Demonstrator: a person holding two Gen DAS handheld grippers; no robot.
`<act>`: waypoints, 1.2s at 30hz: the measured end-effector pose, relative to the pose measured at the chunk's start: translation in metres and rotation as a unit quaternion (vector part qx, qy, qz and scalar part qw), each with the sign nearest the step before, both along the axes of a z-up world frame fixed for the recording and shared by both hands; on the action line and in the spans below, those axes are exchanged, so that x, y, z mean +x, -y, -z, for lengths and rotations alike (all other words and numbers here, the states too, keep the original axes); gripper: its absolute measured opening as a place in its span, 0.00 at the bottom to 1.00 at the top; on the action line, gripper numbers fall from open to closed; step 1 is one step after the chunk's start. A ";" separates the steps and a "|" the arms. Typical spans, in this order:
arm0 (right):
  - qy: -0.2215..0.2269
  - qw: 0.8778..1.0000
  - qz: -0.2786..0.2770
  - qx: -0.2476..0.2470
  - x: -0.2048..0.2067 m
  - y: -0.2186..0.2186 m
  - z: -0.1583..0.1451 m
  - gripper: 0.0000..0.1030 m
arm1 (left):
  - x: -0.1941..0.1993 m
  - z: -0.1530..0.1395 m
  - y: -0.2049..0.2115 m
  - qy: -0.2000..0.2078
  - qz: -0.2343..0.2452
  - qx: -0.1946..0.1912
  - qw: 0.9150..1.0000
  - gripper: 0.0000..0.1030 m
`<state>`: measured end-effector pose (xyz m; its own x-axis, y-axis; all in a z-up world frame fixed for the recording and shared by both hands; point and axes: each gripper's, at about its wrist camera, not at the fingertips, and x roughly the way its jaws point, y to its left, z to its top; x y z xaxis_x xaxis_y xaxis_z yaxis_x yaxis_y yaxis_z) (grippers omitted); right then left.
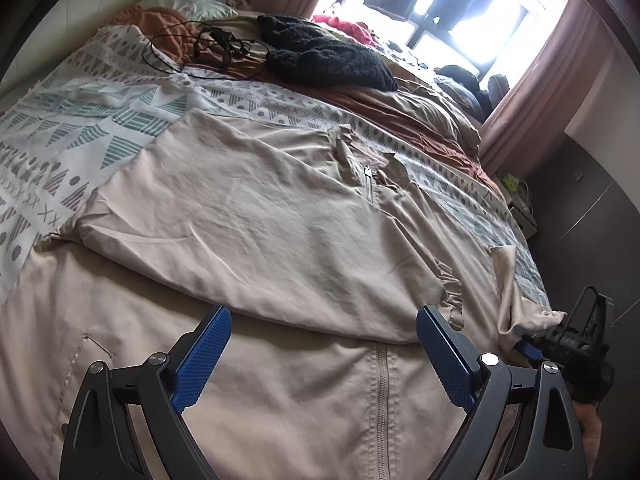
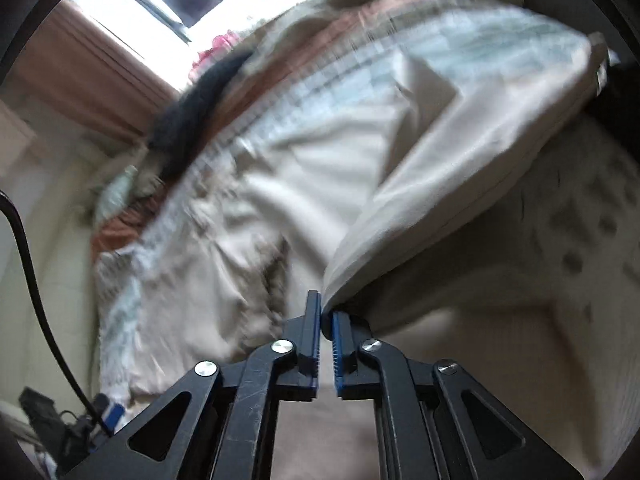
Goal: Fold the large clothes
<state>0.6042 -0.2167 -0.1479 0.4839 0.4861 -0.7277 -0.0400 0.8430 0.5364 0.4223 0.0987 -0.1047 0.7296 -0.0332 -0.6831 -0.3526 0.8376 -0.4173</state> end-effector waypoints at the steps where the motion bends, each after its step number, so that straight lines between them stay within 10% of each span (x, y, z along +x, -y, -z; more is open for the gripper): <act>1: -0.015 1.000 0.010 0.006 0.001 0.005 0.005 0.29 | 0.000 0.001 0.001 -0.001 -0.002 0.001 1.000 0.91; 5: 0.012 0.997 0.065 0.043 -0.014 0.043 -0.008 0.80 | 0.001 0.003 0.005 -0.004 0.004 0.002 1.000 0.91; 12: 0.036 0.981 0.176 0.074 -0.019 0.116 -0.002 0.80 | 0.008 0.008 0.009 -0.012 0.006 0.011 1.000 0.91; 25: 0.005 0.960 0.253 0.122 0.027 0.155 0.047 0.50 | 0.014 0.021 -0.001 -0.038 -0.022 0.022 0.999 0.91; 29: 0.004 0.956 0.255 0.141 0.032 0.154 0.053 0.06 | 0.012 0.021 -0.004 -0.038 -0.027 0.021 0.999 0.91; 36: 0.107 0.963 0.210 0.130 0.010 0.121 -0.019 0.04 | 0.000 0.014 -0.014 -0.025 -0.034 0.007 0.999 0.91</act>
<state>0.6141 -0.3373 -0.1292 0.8031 0.3664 -0.4699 0.1424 0.6477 0.7485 0.4220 0.1122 -0.1188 0.6944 0.0257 -0.7191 -0.4296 0.8165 -0.3857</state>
